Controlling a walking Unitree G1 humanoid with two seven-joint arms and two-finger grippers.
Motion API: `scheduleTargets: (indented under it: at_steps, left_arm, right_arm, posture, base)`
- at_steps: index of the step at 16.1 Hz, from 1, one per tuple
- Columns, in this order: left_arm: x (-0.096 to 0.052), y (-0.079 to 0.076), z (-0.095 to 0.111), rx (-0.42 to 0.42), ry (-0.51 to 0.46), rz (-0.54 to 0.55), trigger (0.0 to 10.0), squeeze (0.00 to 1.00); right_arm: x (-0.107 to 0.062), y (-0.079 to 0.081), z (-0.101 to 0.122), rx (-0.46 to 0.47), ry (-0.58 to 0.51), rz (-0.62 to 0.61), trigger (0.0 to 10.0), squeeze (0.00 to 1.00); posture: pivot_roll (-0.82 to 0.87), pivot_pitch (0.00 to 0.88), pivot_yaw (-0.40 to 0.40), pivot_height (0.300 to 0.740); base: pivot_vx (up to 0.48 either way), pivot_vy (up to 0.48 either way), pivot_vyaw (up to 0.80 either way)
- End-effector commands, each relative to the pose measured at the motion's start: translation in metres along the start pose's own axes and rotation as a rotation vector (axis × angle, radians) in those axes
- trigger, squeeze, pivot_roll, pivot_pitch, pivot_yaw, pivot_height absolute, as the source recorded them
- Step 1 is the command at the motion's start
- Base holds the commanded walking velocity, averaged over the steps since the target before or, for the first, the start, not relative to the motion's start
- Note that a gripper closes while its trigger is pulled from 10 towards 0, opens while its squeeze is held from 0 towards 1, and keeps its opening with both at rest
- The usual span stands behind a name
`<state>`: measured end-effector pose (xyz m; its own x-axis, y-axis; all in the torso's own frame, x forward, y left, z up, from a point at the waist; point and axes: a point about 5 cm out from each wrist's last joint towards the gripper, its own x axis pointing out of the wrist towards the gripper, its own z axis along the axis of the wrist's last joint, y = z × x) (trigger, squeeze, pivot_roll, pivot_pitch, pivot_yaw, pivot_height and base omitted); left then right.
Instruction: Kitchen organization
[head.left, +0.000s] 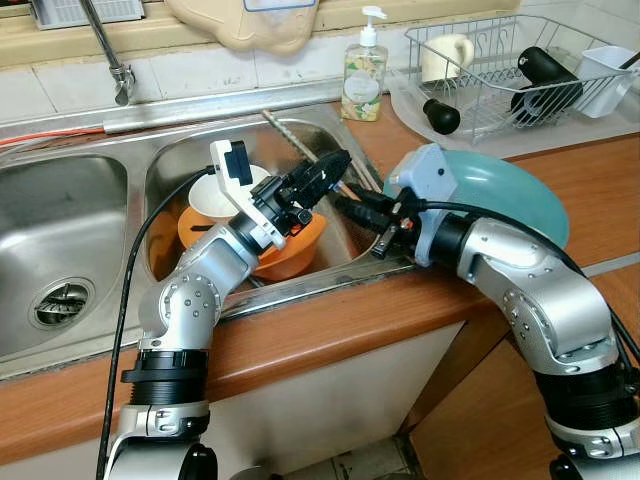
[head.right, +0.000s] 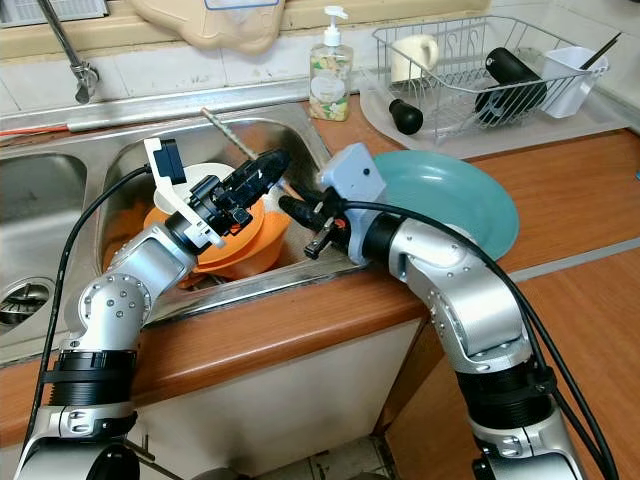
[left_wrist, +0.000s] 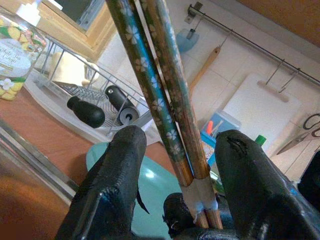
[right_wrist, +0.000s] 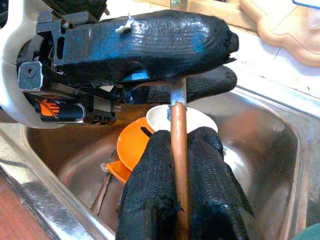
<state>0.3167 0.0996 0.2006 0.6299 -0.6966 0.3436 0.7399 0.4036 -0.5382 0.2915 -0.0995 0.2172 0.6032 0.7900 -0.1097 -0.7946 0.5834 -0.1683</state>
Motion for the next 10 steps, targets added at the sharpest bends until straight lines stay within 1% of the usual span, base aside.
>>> scheduleTargets:
  at_steps: [1, 7, 8, 9, 10]
  left_arm:
    - [0.0023, 0.0000, 0.0046, 0.002, -0.003, -0.002, 0.0, 0.00]
    - [0.0019, 0.0004, 0.0026, 0.002, 0.009, 0.001, 0.0, 0.00]
    - [0.0018, 0.0005, 0.0024, 0.002, 0.010, 0.002, 0.0, 0.00]
    - [0.0015, 0.0008, 0.0026, 0.003, 0.009, 0.004, 0.0, 0.00]
    - [0.0013, 0.0011, 0.0029, 0.003, 0.008, 0.007, 0.0, 0.00]
  right_arm:
    - [0.0013, 0.0002, 0.0055, -0.023, -0.006, -0.002, 0.0, 0.00]
    - [0.0018, 0.0009, 0.0050, -0.028, -0.002, -0.002, 0.0, 0.00]
    - [0.0020, 0.0011, 0.0049, -0.029, -0.001, -0.002, 1.0, 0.00]
    - [0.0023, 0.0013, 0.0046, -0.036, 0.004, -0.003, 10.0, 0.00]
    - [0.0027, 0.0012, 0.0042, -0.044, 0.009, -0.007, 10.0, 0.00]
  posture:
    - [-0.18, 0.000, 0.078, 0.740]
    - [-0.18, 0.000, 0.077, 0.740]
    - [-0.18, 0.000, 0.077, 0.740]
    - [-0.18, 0.000, 0.077, 0.740]
    - [-0.18, 0.000, 0.077, 0.740]
  base:
    - [0.000, 0.000, 0.00]
    - [0.000, 0.000, 0.00]
    - [0.000, 0.000, 0.00]
    - [0.000, 0.000, 0.00]
    - [0.000, 0.000, 0.00]
